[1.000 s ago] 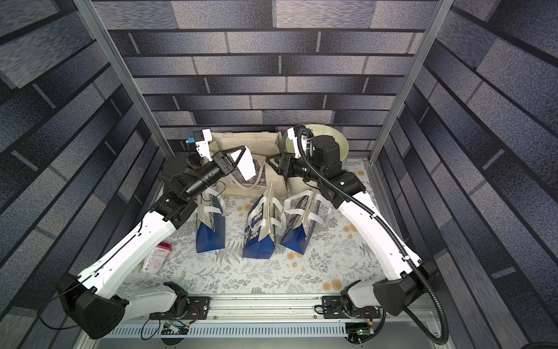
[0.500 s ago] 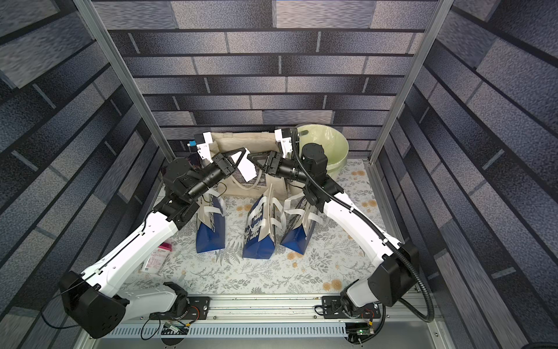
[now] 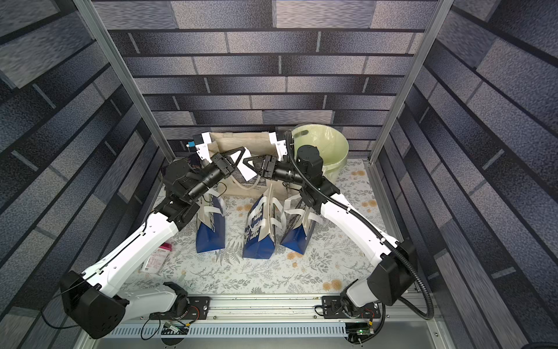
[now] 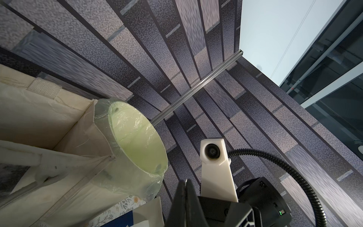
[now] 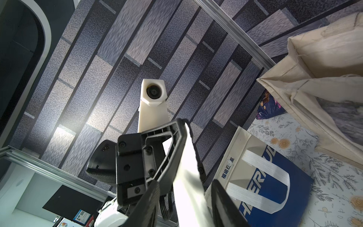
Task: Shred takeout receipts and throw away
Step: Shred the takeout receipt.
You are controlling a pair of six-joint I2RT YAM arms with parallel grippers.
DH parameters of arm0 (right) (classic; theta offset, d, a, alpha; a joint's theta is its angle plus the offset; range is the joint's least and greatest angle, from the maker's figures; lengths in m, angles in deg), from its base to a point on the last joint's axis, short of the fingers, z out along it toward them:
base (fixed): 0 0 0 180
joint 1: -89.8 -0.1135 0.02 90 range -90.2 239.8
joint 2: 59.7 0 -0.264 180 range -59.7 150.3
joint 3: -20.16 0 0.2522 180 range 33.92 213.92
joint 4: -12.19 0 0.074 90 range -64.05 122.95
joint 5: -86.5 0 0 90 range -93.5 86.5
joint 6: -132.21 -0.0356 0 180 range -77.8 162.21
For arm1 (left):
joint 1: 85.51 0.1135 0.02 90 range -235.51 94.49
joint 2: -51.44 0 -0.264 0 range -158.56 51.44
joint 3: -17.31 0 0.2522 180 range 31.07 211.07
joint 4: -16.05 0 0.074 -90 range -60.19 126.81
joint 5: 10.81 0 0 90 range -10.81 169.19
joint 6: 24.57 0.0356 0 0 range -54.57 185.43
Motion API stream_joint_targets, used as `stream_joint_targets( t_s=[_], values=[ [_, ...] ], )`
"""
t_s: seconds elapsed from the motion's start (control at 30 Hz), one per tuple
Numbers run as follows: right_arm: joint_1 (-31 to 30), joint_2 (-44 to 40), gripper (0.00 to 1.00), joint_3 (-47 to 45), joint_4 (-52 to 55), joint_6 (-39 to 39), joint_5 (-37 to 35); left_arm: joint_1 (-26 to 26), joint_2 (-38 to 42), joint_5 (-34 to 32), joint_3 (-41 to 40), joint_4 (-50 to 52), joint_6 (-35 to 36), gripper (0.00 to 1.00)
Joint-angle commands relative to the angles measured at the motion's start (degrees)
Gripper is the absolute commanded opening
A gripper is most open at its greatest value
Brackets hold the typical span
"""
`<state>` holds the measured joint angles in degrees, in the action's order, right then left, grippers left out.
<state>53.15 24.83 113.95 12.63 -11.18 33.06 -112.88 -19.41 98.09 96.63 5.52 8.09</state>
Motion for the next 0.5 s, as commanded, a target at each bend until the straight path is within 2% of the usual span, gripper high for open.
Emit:
stream_joint_targets(
  t_s=[0.0, 0.17, 0.23, 0.3, 0.4, 0.47],
  values=[
    [-0.53, -0.86, 0.31, -1.14, -0.29, 0.39, 0.01, 0.46, 1.82, -1.05, -1.13, -3.04, -1.16, 0.0],
    [-0.53, -1.12, 0.03, -1.61, -2.0, 0.3, -0.57, 0.46, 1.72, -1.23, -1.33, -2.38, -0.86, 0.0],
    [-0.53, -1.23, 0.0, -1.44, -1.52, 0.85, -0.65, 0.33, 1.78, -0.75, -1.07, -1.26, 0.33, 0.0],
    [-0.51, -1.49, 0.0, -0.63, 1.9, 3.92, -0.83, 0.69, 2.38, -0.22, -0.4, 1.8, 3.16, 0.32],
    [-0.54, -1.98, 0.0, 2.24, 11.97, 13.72, -0.46, 3.01, 3.85, 2.05, 0.61, 8.6, 8.35, 0.56],
    [-0.49, -2.1, 0.0, 4.85, 20.01, 22.01, 0.46, 6.58, 4.34, 7.19, 0.78, 10.92, 8.39, 0.6]
  ],
)
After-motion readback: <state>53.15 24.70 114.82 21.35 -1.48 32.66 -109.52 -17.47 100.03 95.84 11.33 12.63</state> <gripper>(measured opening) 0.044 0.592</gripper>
